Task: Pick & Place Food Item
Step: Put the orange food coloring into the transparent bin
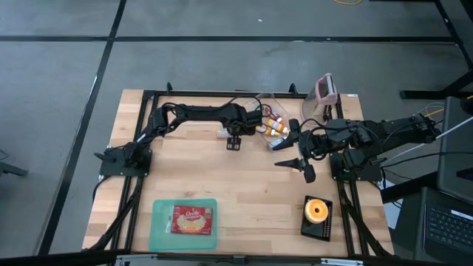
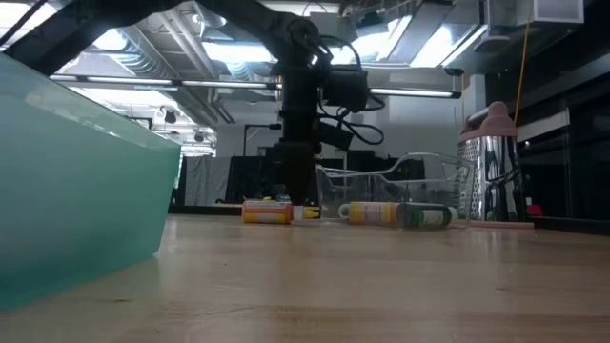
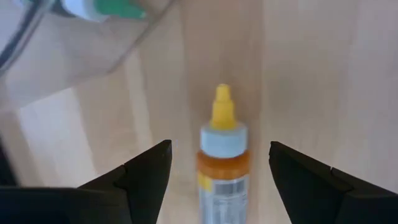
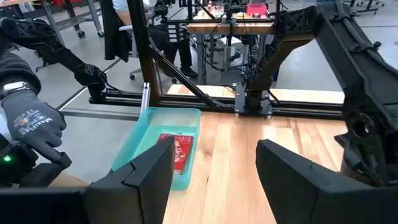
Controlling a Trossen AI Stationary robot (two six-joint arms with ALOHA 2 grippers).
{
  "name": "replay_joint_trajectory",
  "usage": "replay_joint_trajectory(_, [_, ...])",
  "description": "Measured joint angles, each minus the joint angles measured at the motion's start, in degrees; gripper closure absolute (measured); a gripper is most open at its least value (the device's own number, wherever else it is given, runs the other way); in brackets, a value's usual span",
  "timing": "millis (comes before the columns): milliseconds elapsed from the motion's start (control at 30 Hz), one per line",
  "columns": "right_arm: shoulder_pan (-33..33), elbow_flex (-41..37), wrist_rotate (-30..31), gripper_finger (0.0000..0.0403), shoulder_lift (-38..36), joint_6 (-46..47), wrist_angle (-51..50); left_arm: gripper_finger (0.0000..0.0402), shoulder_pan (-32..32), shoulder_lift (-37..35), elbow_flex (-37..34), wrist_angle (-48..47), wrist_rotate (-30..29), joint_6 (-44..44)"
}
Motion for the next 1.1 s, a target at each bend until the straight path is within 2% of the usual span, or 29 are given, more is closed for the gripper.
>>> replay_joint_trajectory(133, [0.0,0.0,0.0,0.0181,0.0,0.04,-0.43,0.0139,0.34,0.39,0.0,0.31,3.79,-0.93])
replay_joint_trajectory(700, [0.0,0.0,0.0,0.0181,0.0,1.4,-1.57,0.0152,1.65,6.0,0.32,-1.09,5.68,-1.75])
replay_joint_trajectory(833, [0.0,0.0,0.0,0.0181,0.0,1.39,-1.74,0.0185,1.76,6.15,0.27,-1.36,6.82,-1.91])
replay_joint_trajectory(1100, [0.0,0.0,0.0,0.0181,0.0,1.36,-1.71,0.0289,1.8,6.12,0.2,-2.35,6.29,-1.47])
